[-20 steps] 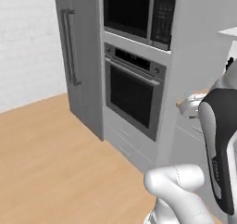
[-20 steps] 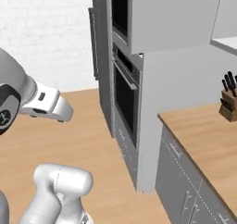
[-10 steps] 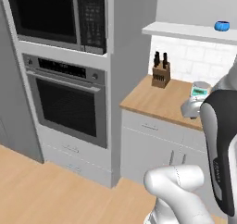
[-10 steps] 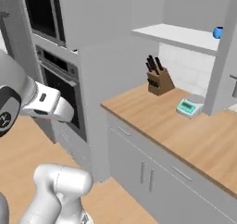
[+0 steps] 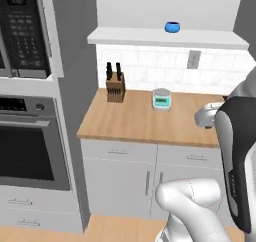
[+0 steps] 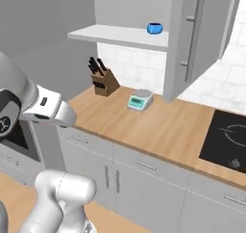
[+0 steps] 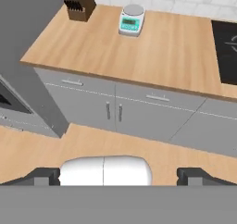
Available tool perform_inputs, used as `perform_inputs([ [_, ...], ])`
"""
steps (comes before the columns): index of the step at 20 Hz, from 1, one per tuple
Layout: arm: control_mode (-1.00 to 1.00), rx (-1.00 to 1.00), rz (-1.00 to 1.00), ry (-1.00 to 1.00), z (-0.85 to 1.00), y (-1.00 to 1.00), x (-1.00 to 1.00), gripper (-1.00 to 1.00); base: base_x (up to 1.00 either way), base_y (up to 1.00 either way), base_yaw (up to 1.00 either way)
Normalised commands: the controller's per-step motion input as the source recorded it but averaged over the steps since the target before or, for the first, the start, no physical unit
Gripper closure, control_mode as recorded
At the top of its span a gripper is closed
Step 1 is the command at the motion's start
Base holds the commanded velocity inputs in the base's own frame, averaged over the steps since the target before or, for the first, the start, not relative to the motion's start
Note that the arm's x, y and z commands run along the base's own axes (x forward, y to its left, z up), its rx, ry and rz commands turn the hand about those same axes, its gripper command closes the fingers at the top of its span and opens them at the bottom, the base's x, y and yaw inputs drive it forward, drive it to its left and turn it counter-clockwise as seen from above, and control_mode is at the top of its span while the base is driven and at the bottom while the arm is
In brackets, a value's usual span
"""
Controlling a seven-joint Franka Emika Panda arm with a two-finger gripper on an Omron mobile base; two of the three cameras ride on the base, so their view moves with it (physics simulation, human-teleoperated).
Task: Gather all objects into one cabinet and sort the glasses and bowls to opposite sides.
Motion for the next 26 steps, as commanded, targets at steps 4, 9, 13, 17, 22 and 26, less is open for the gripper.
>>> perform_inputs([
  [4, 1.0, 0.0, 0.0, 0.0, 0.0, 0.0, 0.0, -1.0, 0.13, 0.0, -0.37],
  [9, 1.0, 0.0, 0.0, 0.0, 0.0, 0.0, 0.0, -1.0, 0.35, 0.04, -0.38],
  [13, 1.0, 0.0, 0.0, 0.0, 0.0, 0.0, 0.0, -1.0, 0.45, 0.19, -0.32],
  [17, 1.0, 0.0, 0.0, 0.0, 0.0, 0.0, 0.0, -1.0, 0.45, 0.41, -0.22],
  [22, 1.0, 0.0, 0.0, 0.0, 0.0, 0.0, 0.0, -1.0, 0.45, 0.55, -0.11],
  [26, 1.0, 0.0, 0.0, 0.0, 0.0, 0.0, 0.0, -1.0, 0.4, 0.27, -0.1],
])
